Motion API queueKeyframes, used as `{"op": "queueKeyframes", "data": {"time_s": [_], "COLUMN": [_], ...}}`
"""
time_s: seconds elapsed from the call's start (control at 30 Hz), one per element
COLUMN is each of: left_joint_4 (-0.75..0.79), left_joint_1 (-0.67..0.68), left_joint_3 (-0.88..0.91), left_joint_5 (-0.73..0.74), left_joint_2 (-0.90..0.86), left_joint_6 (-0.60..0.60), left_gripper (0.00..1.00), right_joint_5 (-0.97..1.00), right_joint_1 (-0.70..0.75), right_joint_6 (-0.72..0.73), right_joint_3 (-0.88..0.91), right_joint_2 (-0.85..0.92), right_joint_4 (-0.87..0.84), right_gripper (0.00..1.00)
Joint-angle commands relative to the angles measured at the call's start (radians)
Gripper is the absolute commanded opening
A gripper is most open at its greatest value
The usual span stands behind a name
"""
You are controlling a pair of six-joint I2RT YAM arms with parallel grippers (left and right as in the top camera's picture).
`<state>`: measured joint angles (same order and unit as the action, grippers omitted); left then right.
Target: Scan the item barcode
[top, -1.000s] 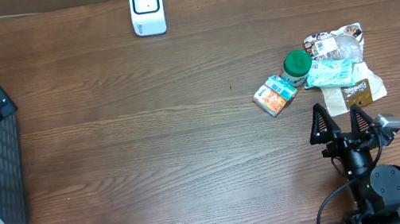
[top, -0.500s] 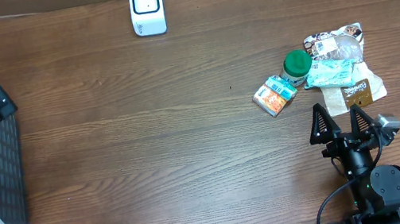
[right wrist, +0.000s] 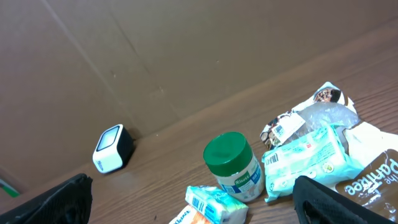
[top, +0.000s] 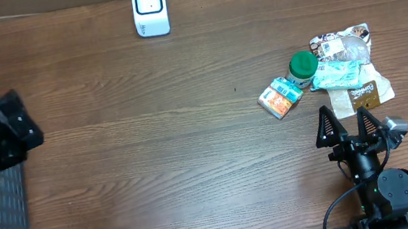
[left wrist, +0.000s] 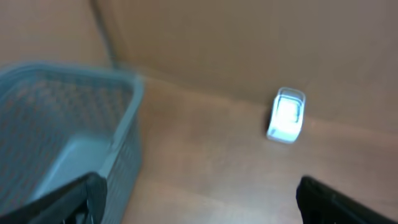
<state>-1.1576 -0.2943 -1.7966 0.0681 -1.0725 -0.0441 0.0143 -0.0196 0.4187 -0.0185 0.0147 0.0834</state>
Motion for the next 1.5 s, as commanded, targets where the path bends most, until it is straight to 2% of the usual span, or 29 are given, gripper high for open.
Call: {"op": "queueKeyframes", "data": {"time_s": [0.0, 0.07, 0.1, 0.17, 0.4, 0.5, 0.77, 1.07, 1.33, 1.47], "left_joint_4": [0.22, 0.401, 0.537, 0.671, 1.081, 1.187, 1.221, 1.22, 1.089, 1.085], "left_joint_1": [0.043, 0.055, 0.061, 0.066, 0.103, 0.109, 0.134, 0.152, 0.16, 0.161], "left_joint_3": [0.296, 0.481, 0.628, 0.773, 1.215, 1.362, 1.617, 1.772, 1.792, 1.792], "left_joint_5": [0.033, 0.067, 0.093, 0.116, 0.105, 0.099, 0.023, 0.006, 0.0, 0.0], "left_joint_2": [0.123, 0.21, 0.275, 0.334, 0.518, 0.6, 0.799, 0.957, 1.061, 1.069], "left_joint_6": [0.022, 0.022, 0.021, 0.021, 0.023, 0.023, 0.027, 0.071, 0.075, 0.074], "left_gripper": [0.99, 1.0, 1.0, 1.0, 1.0, 0.99, 1.0, 1.0, 1.0, 1.0], "right_joint_5": [0.0, 0.0, 0.0, 0.0, 0.0, 0.0, -0.001, 0.0, 0.0, 0.0], "right_joint_1": [-0.001, -0.001, -0.001, -0.001, -0.001, -0.001, -0.001, -0.001, -0.001, -0.001], "right_joint_6": [0.0, 0.0, 0.0, 0.0, 0.0, 0.0, 0.0, 0.0, 0.0, 0.0], "right_joint_3": [0.01, 0.01, 0.01, 0.01, 0.01, 0.01, 0.01, 0.01, 0.01, 0.01], "right_joint_2": [-0.012, -0.012, -0.012, -0.012, -0.012, -0.012, -0.012, -0.012, -0.012, -0.012], "right_joint_4": [-0.002, -0.002, -0.002, -0.002, -0.002, -0.002, -0.002, -0.002, -0.002, -0.002], "right_gripper": [1.0, 1.0, 1.0, 1.0, 1.0, 1.0, 1.0, 1.0, 1.0, 1.0]}}
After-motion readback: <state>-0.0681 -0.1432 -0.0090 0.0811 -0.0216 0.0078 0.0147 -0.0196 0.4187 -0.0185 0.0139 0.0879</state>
